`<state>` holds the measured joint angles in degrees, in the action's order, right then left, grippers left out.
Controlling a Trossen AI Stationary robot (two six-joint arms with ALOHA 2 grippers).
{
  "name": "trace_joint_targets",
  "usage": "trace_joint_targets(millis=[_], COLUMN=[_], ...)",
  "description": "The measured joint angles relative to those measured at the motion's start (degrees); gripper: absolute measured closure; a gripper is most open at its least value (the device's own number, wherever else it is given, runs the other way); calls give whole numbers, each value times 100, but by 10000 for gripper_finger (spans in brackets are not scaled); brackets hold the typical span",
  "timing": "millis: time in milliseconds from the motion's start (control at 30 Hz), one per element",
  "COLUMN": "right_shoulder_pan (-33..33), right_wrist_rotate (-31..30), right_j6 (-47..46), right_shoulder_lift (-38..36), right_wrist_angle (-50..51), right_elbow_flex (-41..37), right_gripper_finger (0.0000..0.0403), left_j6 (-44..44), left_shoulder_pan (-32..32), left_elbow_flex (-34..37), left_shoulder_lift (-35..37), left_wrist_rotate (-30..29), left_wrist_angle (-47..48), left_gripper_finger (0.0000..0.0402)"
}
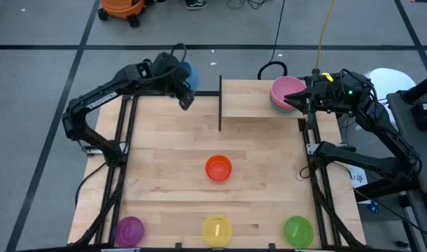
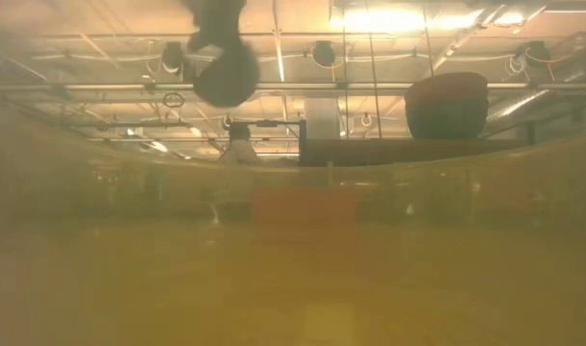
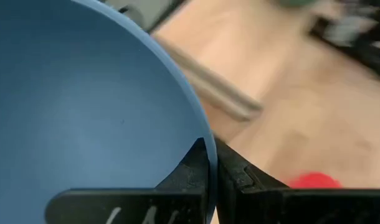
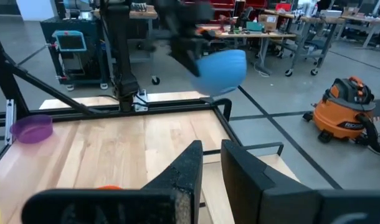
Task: Place and stack bowls onto a shelf
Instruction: Stack the blue bowl inside the pink bowl on the shelf
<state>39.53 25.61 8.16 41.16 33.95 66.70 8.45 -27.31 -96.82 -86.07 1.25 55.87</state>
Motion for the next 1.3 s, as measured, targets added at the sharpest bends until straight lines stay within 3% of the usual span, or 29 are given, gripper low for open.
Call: trace_joint_targets(millis=[233, 500, 967, 1167, 1300], right_shoulder_pan=[-178, -956, -1868, -2020, -2145], right_wrist_rotate=[321, 563, 752, 785, 1227], right_j6=[-4, -618, -594, -619, -630], right_shoulder_lift=[415, 1247, 2316, 2558, 2732], right_wrist_angle=[-57, -930, -2089, -2281, -2358], right_elbow_flex=[0, 0, -4, -4, -2], right_gripper_finger=[351, 350, 283, 267, 266], left_j6=[-297, -196, -196, -212, -214], left_shoulder_pan=[1063, 1735, 2057, 2175, 2182], left_elbow_flex=[-318, -316, -315, -312, -308], left_shoulder_lift=[-60, -335, -744, -831, -874], left_wrist_rotate=[1096, 2202, 3733, 4096, 4263], left_wrist_angle=[-216, -674, -674, -716, -771], left_gripper_finger=[398, 398, 398, 398, 398])
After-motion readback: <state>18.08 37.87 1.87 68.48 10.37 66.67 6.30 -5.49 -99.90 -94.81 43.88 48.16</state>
